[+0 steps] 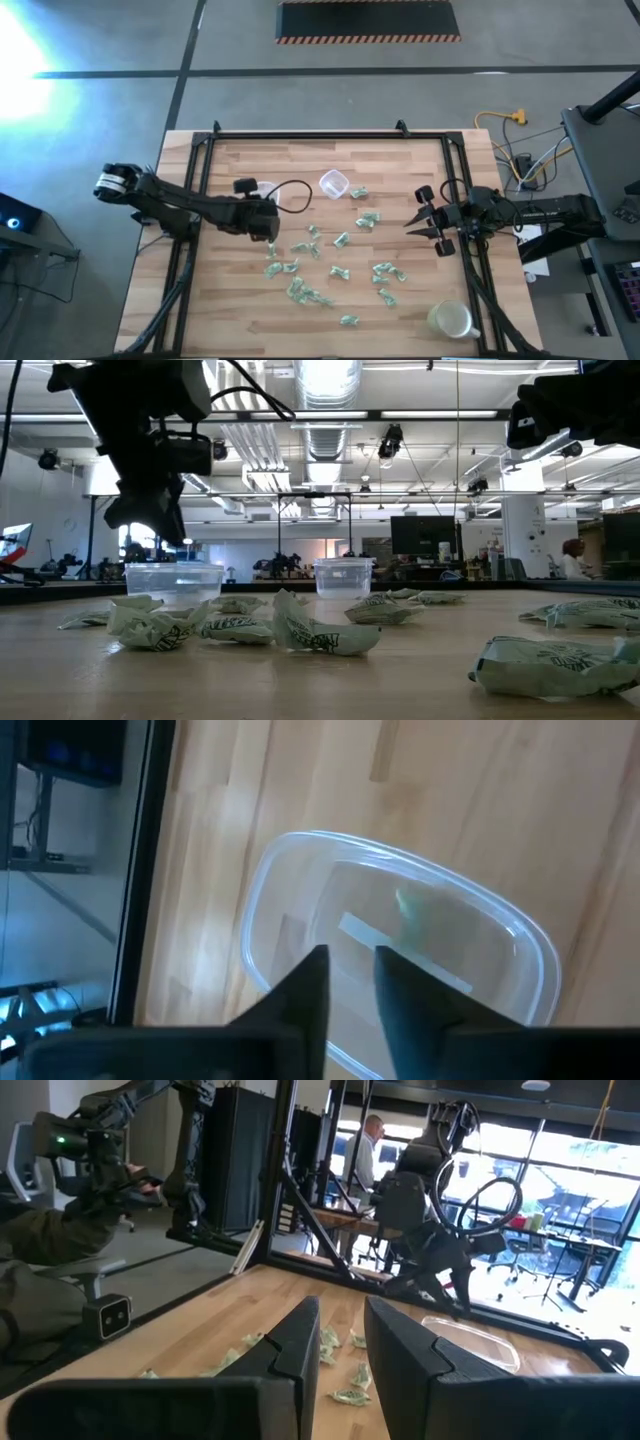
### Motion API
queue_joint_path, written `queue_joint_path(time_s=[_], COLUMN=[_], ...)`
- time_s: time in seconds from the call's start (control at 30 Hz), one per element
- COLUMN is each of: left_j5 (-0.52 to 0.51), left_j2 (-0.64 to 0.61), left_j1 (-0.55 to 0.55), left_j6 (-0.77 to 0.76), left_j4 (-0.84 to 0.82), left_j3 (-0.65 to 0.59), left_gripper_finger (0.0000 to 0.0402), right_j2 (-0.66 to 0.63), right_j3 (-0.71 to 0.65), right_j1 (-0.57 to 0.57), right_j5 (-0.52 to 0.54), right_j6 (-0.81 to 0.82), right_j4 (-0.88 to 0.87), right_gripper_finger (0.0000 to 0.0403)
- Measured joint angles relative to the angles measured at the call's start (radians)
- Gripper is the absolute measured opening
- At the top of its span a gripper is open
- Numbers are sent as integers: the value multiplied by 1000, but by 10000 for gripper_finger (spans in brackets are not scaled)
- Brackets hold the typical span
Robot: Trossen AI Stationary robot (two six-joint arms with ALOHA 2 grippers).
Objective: Pick and place items into bin
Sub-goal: Put the stevia packet into the rectangular transparent bin, then put the stevia packet into the small transparent container
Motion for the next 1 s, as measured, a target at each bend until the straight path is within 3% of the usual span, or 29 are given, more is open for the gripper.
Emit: queue_joint_path(time_s=[0.2, 0.33, 0.47, 0.63, 0.77, 0.9, 1.0], left_j5=[-3, -6, -7, -7, -6, -4, -3], left_j2=[-13, -30, -52, -75, -90, -103, -104], left_j1=[8, 8, 8, 7, 7, 7, 5], left_j6=[0, 34, 48, 47, 47, 46, 46], left_j4=[-1, 5, 8, 7, 7, 7, 7], left_j3=[3, 14, 27, 31, 31, 31, 31], left_gripper_finger=[140, 150, 150, 150, 150, 150, 150], right_j2=[27, 110, 208, 372, 552, 721, 834], right_j3=[0, 0, 20, 135, 245, 400, 507], right_j1=[0, 0, 0, 0, 0, -1, -12], right_j5=[31, 185, 212, 294, 436, 566, 606], right_j6=[27, 48, 32, 57, 60, 30, 0], right_j4=[-153, -253, -246, -289, -329, -493, -578], right_gripper_finger=[72, 72, 72, 72, 72, 72, 72])
